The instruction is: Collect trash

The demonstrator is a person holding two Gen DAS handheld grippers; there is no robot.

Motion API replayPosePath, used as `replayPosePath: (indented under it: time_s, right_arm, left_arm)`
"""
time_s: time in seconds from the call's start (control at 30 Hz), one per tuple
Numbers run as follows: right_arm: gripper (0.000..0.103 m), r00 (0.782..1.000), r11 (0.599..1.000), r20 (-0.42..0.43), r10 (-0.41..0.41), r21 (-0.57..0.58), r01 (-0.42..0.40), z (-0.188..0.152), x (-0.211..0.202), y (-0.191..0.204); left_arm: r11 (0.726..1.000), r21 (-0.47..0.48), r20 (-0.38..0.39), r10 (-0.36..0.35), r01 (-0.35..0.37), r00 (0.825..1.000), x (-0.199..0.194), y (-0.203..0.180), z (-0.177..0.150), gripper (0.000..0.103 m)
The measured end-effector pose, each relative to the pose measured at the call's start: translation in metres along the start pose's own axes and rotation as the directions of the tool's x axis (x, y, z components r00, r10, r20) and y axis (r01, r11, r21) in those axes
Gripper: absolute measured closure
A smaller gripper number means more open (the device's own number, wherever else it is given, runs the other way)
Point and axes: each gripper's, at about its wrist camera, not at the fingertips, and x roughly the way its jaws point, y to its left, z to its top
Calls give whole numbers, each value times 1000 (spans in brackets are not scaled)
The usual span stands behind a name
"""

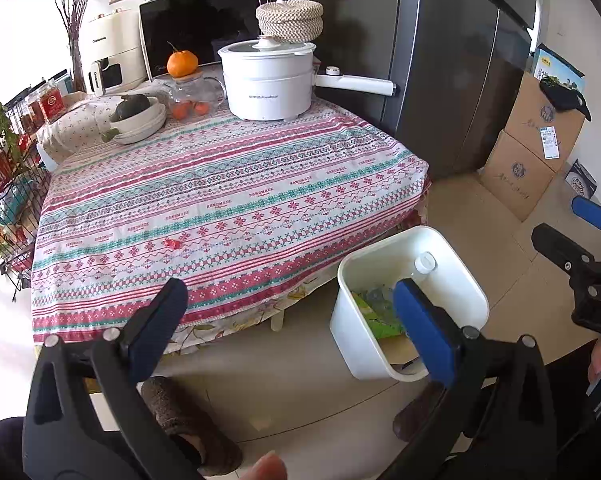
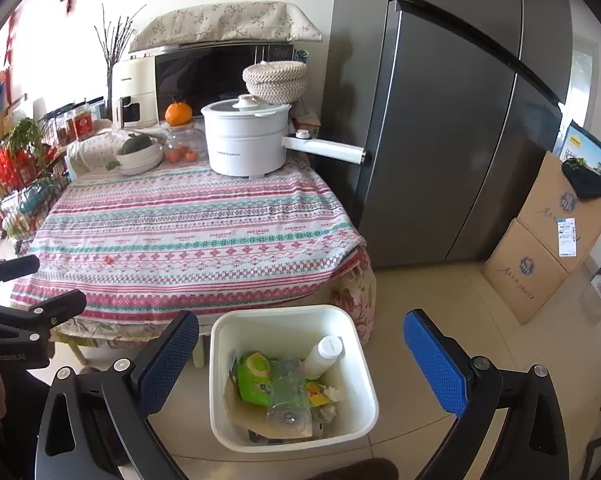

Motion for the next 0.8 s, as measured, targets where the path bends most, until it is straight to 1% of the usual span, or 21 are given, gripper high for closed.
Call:
replayPosePath:
  time_s: [0.2, 0.33, 0.47, 0.8]
  right_arm:
    - [0, 998, 999, 58, -33, 38, 31, -11, -27, 0]
    - [0, 997, 998, 66, -27, 50, 24, -14, -31, -1]
    - [0, 997, 998, 66, -28, 59, 24, -15, -31, -1]
    - [0, 998, 998, 53, -30, 57, 27, -18, -29, 0]
  left_arm:
    - [1000, -7, 22, -3, 3, 1000, -10, -8, -11, 1]
    - [1000, -3, 48, 9, -9, 999, -18, -12, -13, 1]
    - [999, -16, 75, 38, -37, 996, -22, -11, -12, 1]
    - [1000, -27, 57, 17, -15, 998, -21, -11, -14, 1]
